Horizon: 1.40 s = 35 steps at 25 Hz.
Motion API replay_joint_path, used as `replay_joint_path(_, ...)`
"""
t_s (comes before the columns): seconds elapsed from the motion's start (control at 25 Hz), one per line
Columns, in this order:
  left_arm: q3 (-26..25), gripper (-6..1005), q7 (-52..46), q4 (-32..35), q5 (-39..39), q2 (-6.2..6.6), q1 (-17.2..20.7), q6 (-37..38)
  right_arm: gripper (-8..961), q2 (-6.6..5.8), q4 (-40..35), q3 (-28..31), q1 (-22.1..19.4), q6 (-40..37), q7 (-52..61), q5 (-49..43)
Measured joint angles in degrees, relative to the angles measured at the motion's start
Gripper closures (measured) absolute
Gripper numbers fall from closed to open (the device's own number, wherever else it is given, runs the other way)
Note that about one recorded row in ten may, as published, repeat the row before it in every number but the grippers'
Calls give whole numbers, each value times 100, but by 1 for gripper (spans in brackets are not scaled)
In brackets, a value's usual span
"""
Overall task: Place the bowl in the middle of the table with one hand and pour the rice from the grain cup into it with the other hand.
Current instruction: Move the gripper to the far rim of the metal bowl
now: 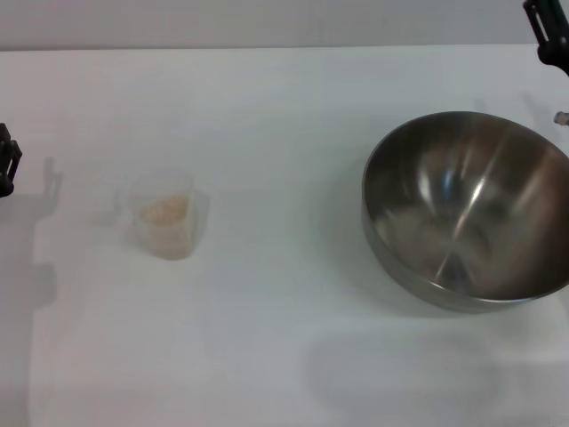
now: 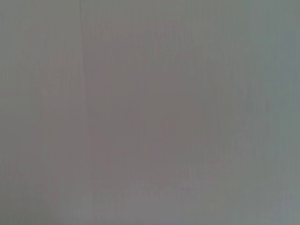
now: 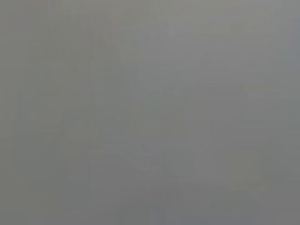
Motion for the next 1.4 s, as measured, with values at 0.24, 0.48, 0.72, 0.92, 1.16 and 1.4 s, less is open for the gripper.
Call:
replay_joint_path(0.24,-3,184,0,6,0,9,4,-1,198,-254,-1576,1089,-453,1350,-841,-1071)
replay_joint_path(0.48,-3,184,0,11,-1,11,1,-2,199,78,-4099,3464,-1501,4549,-956,-3822)
replay_joint_path(0.72,-11,185,-2,11,0,9,0,-18,200,126,-5809,4169,-1623,7537,-569,-4231)
replay_joint_path(0.92,-12,185,-3,11,0,11,-13,-20,200,124,-6884,4694,-1363,10197,-554,-4198)
replay_joint_path(1.16,-10,185,-4,11,0,9,-23,-47,201,116,-7603,5453,-858,12665,-694,-4136)
replay_joint_path(1.4,14,185,-4,11,0,6,-42,-85,202,130,-8260,6578,-308,15313,-1564,-3881)
